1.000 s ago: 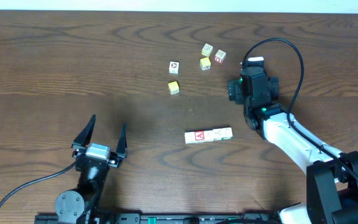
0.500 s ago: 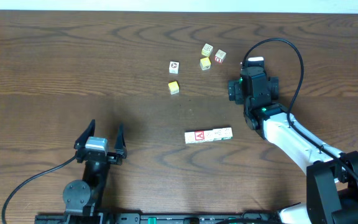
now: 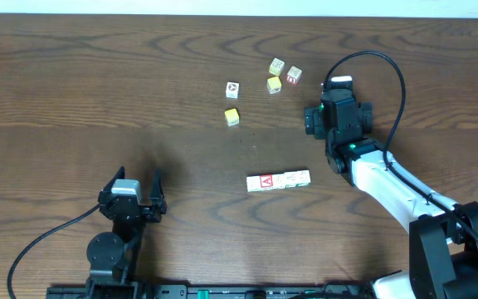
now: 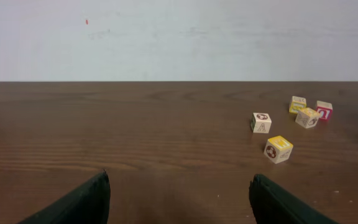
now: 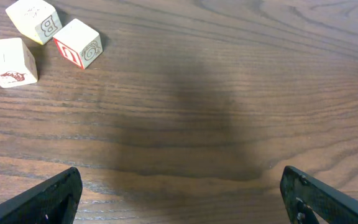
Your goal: Lift 5 blocks
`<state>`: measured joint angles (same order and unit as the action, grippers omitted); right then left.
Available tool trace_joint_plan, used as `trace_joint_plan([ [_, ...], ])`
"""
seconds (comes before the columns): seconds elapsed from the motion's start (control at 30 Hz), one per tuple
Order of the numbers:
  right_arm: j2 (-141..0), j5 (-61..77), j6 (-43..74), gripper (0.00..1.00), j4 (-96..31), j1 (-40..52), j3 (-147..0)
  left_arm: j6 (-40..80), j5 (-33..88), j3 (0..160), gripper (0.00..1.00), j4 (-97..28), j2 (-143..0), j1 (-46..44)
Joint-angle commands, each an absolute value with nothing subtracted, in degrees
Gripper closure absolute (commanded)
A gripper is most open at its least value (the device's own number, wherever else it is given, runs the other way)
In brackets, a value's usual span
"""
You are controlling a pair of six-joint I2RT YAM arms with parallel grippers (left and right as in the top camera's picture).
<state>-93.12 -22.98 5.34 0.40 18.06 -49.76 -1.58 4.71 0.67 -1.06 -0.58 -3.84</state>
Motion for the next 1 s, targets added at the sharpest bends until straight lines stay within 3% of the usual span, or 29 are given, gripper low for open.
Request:
trace_joint_plan([
  [0.0,-93.47,-23.68,4.62,0.01,0.34,17.72,-49.80,-0.97,5.28,0.23,0.28,-3.68,-0.32,-3.55],
  [0.43,-91.13,-23.27,4.62,0.01,-2.50,17.87,-49.80,-0.97,5.30,0.23,0.28,-3.66,-0.34,-3.55],
  [0.67,-71.29,-23.27,4.62,0.01,-20.56,21.30,-49.69,-0.97,5.28,0.23,0.28,-3.66,-0.34,-3.55],
  [0.97,-42.35,-19.57,3.77,0.01,-29.36,19.70,-49.17,-0.97,5.28,0.23,0.28,-3.66,-0.34,-3.55],
])
